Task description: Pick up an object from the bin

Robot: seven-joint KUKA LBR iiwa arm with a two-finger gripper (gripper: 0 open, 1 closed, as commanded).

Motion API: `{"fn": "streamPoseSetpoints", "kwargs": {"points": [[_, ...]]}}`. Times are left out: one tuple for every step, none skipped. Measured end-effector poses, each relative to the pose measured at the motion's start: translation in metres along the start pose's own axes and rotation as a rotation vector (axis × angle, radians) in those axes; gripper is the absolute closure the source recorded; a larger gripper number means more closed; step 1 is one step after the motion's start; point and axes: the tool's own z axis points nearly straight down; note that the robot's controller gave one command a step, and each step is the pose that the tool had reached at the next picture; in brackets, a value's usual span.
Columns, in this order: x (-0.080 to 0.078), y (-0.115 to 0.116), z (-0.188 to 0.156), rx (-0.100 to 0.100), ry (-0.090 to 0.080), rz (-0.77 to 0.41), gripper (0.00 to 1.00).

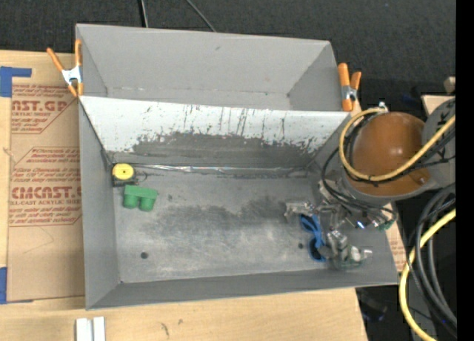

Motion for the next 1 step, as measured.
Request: {"fn": "streamPoseSetpoints", "kwargs": {"points": [[-0.0039, 0.0046, 0.0007, -0.007, 0.002, -0.124, 0.00]]}}
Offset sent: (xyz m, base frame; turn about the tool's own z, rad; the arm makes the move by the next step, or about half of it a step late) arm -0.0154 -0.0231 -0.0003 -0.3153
